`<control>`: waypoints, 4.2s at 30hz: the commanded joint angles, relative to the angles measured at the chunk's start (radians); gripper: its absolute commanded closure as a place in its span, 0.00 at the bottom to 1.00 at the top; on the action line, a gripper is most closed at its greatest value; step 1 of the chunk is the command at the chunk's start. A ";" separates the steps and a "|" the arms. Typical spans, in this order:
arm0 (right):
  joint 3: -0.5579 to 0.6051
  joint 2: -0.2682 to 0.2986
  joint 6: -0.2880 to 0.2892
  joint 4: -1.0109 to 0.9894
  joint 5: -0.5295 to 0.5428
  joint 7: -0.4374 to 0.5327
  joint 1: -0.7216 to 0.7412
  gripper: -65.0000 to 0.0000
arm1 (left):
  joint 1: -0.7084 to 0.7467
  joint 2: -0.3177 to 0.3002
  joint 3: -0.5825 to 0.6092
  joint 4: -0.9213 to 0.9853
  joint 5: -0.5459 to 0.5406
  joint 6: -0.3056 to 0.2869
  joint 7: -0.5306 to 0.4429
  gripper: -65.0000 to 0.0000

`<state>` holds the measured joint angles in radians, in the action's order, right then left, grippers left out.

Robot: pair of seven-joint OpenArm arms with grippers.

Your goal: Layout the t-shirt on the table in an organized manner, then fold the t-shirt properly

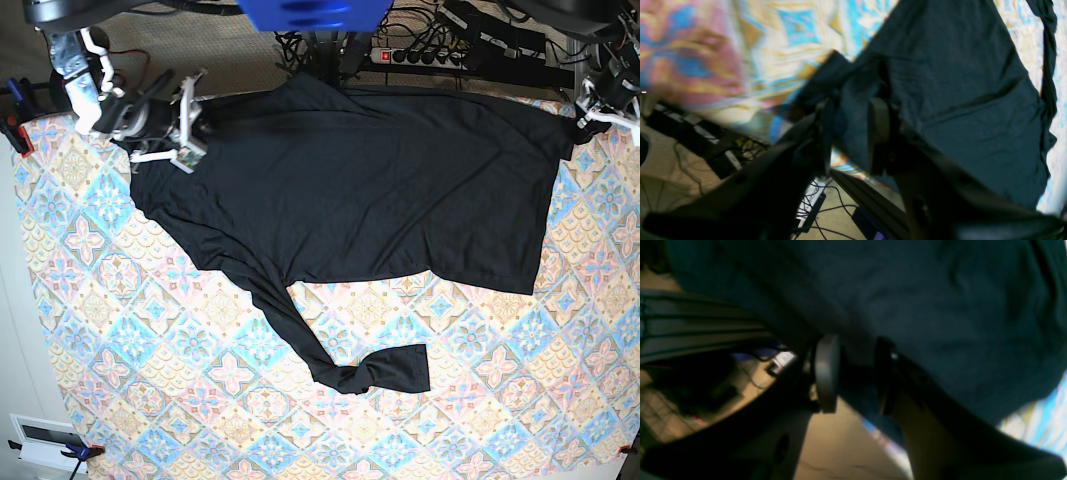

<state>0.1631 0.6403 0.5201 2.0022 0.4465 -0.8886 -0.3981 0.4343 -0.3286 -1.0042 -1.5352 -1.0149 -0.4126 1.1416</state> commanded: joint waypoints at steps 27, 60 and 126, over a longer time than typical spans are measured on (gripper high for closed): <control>0.269 -0.086 -0.002 0.010 -0.332 0.101 0.090 0.81 | 0.004 -0.022 0.041 -0.012 0.023 -0.004 -0.018 0.74; 0.243 -0.147 -0.001 0.032 -0.331 0.125 0.012 0.75 | 0.004 -0.022 0.075 -0.012 0.021 -0.004 -0.021 0.74; 0.389 -0.147 0.001 0.019 -0.329 0.122 0.097 0.40 | 0.002 -0.022 0.075 -0.011 0.023 -0.004 -0.022 0.74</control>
<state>0.5545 0.4854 0.5201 2.0026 0.1081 -0.7849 -0.3008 0.4324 -0.3321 -0.9215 -1.5326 -0.9752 -0.4122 1.1305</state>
